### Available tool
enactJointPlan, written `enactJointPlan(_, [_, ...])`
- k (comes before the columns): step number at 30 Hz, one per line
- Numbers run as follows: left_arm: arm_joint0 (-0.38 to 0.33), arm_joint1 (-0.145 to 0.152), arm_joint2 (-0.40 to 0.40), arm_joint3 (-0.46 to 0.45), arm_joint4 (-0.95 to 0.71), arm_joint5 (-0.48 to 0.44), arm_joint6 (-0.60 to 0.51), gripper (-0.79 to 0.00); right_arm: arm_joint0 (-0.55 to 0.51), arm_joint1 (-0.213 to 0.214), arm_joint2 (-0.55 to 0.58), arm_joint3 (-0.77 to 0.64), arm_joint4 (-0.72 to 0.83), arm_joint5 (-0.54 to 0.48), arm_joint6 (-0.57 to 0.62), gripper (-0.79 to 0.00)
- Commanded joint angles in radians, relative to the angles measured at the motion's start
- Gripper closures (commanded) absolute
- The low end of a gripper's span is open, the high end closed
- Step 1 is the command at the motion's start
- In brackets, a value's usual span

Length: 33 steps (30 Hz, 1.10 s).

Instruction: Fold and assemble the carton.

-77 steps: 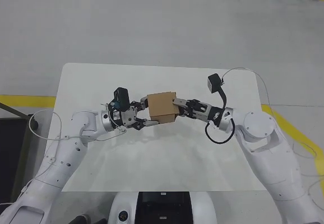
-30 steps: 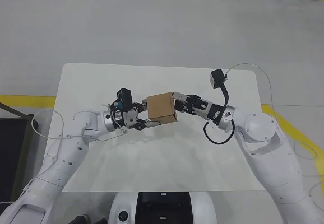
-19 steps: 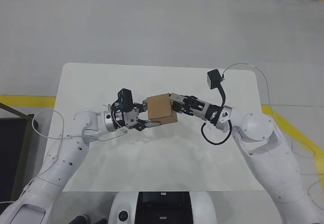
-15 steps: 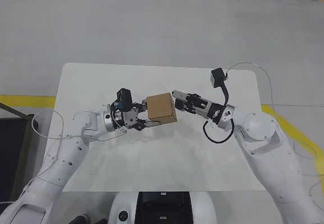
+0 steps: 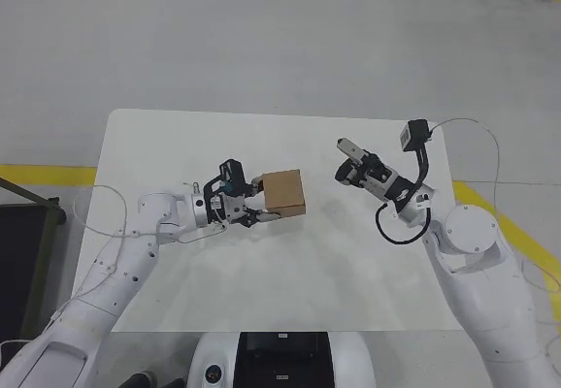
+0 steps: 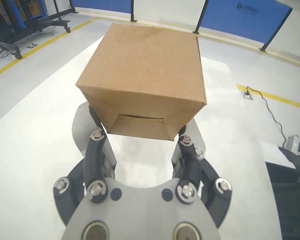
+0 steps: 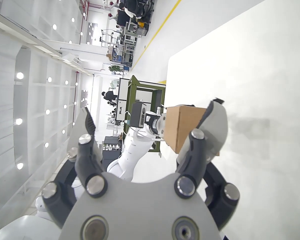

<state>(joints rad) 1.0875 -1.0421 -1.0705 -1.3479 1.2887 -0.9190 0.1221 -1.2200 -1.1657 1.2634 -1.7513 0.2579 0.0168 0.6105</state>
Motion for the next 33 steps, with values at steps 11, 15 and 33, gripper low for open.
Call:
enactJointPlan(11, [-0.063, -0.024, 0.116, 0.151, 0.251, 0.091, 0.132, -0.283, -0.033, -0.002, 0.009, 0.027, 0.039, -0.067, -0.008, -0.785])
enactJointPlan(15, [-0.077, -0.024, 0.106, 0.172, 0.242, 0.089, 0.131, -0.736, -0.038, -0.002, 0.010, 0.030, 0.042, -0.076, -0.009, -0.785])
enactJointPlan(33, [-0.010, 0.026, -0.103, 0.067, 0.031, 0.003, 0.050, -0.785, -0.026, -0.006, -0.010, 0.109, -0.031, -0.155, -0.035, -0.785])
